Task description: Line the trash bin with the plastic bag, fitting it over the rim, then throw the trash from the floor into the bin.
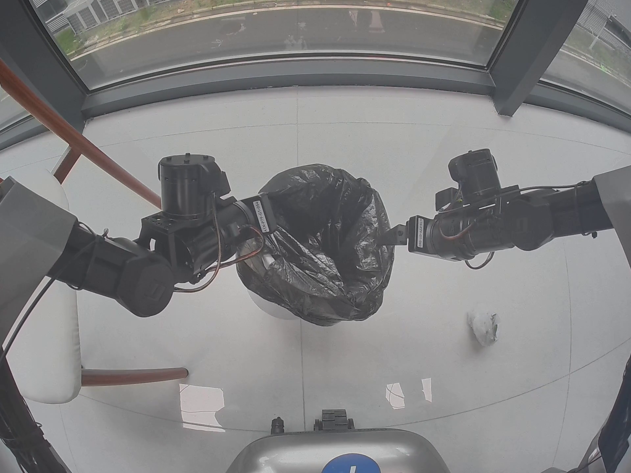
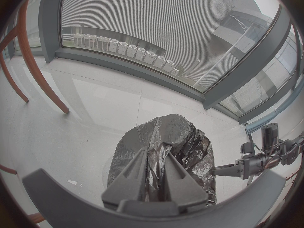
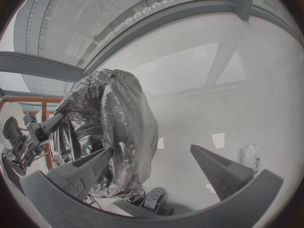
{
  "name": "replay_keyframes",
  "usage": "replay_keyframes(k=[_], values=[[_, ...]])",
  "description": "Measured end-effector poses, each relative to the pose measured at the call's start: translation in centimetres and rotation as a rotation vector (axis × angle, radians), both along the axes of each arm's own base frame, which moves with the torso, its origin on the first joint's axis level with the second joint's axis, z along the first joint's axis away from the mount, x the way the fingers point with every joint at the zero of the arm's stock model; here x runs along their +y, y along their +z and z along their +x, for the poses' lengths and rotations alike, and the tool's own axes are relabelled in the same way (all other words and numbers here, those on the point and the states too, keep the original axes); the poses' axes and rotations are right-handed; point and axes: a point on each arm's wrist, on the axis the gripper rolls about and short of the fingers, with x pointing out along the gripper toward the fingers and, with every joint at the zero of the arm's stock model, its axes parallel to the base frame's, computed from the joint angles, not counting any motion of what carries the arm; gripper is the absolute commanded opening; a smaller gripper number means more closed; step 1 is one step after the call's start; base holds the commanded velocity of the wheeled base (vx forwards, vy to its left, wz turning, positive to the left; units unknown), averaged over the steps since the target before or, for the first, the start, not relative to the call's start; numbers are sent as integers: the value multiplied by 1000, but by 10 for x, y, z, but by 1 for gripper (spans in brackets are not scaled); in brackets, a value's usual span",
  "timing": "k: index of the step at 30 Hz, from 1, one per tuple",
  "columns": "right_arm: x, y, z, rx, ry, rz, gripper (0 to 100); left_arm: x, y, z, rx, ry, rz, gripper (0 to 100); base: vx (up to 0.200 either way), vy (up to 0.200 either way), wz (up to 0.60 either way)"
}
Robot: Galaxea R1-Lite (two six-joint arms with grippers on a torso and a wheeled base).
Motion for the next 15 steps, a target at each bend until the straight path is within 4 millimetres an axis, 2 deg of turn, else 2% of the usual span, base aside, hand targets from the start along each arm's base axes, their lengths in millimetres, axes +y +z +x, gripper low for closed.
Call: replay_keyframes(k=[10,15], values=[[-7,-1,27,-36,-42,16,100,-3,3,-12,2,-25,0,0,0,0,0],[-13,1,33,-45,-60,20,100,-3,4,-14,2,-27,0,0,0,0,0]])
